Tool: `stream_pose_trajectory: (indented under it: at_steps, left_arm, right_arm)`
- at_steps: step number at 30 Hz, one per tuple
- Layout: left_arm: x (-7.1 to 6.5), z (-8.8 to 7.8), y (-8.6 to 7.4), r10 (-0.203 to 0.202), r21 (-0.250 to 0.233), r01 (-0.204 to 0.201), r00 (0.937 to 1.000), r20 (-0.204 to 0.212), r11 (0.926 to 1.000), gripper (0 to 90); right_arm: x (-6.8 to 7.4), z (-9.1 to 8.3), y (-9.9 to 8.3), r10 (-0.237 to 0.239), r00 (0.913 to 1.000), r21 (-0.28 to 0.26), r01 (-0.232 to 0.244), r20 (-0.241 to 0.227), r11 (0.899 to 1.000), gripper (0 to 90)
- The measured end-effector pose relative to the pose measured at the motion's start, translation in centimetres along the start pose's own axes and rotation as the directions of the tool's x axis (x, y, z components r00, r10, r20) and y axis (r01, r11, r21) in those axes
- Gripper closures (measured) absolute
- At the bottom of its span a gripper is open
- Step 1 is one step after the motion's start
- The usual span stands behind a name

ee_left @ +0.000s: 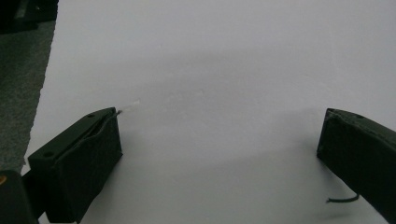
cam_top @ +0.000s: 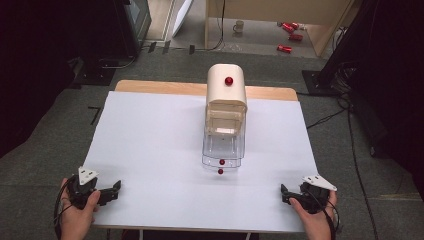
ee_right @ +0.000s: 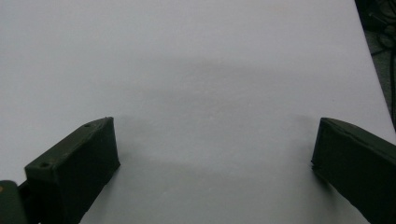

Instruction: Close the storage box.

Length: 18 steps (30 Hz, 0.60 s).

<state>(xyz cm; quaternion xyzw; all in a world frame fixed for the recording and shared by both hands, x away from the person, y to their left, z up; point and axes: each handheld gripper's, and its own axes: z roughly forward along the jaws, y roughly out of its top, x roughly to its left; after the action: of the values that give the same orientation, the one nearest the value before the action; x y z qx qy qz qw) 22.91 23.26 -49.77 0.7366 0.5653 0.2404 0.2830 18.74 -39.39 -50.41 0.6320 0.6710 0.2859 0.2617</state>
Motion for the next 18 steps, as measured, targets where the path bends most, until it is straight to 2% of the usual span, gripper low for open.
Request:
stream_pose_trajectory:
  at_steps: [3, 5, 6, 7, 8, 10, 14, 18]
  left_arm:
    - [0.0, 0.0, 0.0, -0.001, -0.001, 0.001, 1.0, 0.0, 1.0, 0.0]
    - [0.0, 0.0, 0.0, -0.001, -0.001, 0.001, 1.0, 0.0, 1.0, 0.0]
    - [0.0, 0.0, 0.0, -0.001, -0.001, 0.001, 1.0, 0.001, 1.0, 0.0]
    - [0.0, 0.0, 0.0, -0.001, -0.002, 0.001, 1.0, 0.0, 1.0, 0.0]
    - [0.0, 0.0, 0.0, -0.001, -0.002, 0.001, 1.0, 0.001, 1.0, 0.0]
    - [0.0, 0.0, 0.0, -0.001, -0.001, 0.001, 1.0, 0.001, 1.0, 0.0]
    - [0.0, 0.0, 0.0, -0.001, -0.001, 0.001, 1.0, 0.001, 1.0, 0.0]
    - [0.0, 0.0, 0.0, -0.001, -0.001, 0.001, 1.0, 0.001, 1.0, 0.0]
  right_arm:
    - [0.5, -0.2, 0.0, 0.017, 0.9996, 0.004, -0.017, 0.024, 1.0, 0.1]
    - [1.0, -0.4, 0.0, 0.013, 0.9999, 0.009, -0.013, 0.007, 1.0, 0.2]
    - [1.6, -0.5, 0.1, 0.015, 0.9998, 0.007, -0.014, -0.016, 1.0, 0.2]
    - [1.6, -0.5, 0.1, 0.015, 0.9998, 0.007, -0.014, -0.016, 1.0, 0.2]
    - [2.4, -0.8, 0.4, 0.001, 0.9995, -0.002, -0.001, -0.032, 1.0, 0.4]
    - [2.8, -0.9, 0.6, -0.002, 0.9993, -0.006, 0.002, -0.038, 1.0, 0.4]
    - [4.4, -1.7, 1.3, -0.013, 0.9978, -0.046, 0.01, -0.065, 0.999, 4.3]
    - [5.9, -2.4, 1.8, -0.016, 0.9961, -0.056, 0.012, -0.086, 0.998, 5.8]
